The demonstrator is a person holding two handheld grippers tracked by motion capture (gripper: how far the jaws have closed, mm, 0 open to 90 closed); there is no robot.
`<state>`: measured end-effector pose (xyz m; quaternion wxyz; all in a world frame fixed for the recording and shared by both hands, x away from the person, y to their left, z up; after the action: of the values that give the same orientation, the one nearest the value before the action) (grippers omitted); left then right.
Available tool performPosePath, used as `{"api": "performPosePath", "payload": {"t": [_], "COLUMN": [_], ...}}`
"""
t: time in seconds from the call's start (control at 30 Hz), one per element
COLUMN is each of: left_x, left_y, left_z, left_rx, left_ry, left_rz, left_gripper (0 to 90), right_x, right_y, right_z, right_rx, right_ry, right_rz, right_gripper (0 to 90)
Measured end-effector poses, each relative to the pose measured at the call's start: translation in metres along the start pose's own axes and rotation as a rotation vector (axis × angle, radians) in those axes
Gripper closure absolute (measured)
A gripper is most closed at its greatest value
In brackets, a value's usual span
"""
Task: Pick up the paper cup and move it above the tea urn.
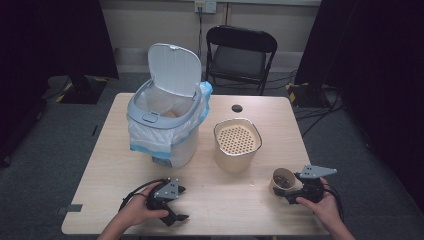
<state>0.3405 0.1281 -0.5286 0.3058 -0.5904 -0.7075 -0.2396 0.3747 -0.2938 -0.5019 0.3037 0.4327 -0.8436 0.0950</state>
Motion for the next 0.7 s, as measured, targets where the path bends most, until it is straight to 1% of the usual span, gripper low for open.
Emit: {"api": "performPosePath", "payload": {"t": [0.1, 0.17, 0.23, 0.4, 0.5, 0.7], "left_x": [0.0000, 0.0000, 0.0000, 0.0000, -0.0001, 0.0000], "left_y": [0.0001, 0.0001, 0.0001, 0.0000, 0.0000, 0.0001], "left_z": [0.0000, 0.0000, 0.0000, 0.0000, 0.0000, 0.0000], "left_rx": [-0.001, -0.001, -0.001, -0.001, 0.000, -0.001], "left_ry": [0.001, 0.001, 0.001, 0.000, 0.000, 0.000], "left_rz": [0.001, 0.001, 0.001, 0.001, 0.002, 0.004], "left_gripper": [8.3, 8.3, 8.3, 8.3, 8.3, 8.2], "right_x": [-0.0013, -0.0029, -0.0035, -0.0052, -0.0054, -0.0046], "right_y": [-0.0009, -0.0003, -0.0003, 0.0006, 0.0015, 0.0019], "right_z": [0.0001, 0.0004, 0.0006, -0.0003, -0.0011, -0.0015], "right_rx": [0.006, 0.004, 0.008, 0.025, 0.038, 0.045], "right_ry": [-0.006, -0.014, -0.014, -0.011, -0.007, -0.001], "right_rz": [-0.006, -0.016, -0.016, -0.013, -0.002, 0.005], "right_gripper": [20.6, 22.1, 22.8, 24.0, 24.7, 26.0]}}
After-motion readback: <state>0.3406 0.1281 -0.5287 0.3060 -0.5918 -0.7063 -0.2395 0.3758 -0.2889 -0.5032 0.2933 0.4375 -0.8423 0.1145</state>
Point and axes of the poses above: each handheld gripper's, and its own axes: x roughly backward along the jaws, z roughly out of its underside, y roughly to its left, the point moved 4 cm from there along -x, roughly forward along the jaws, and after that the axes turned 3 degrees about y, right-handed, at the moved point
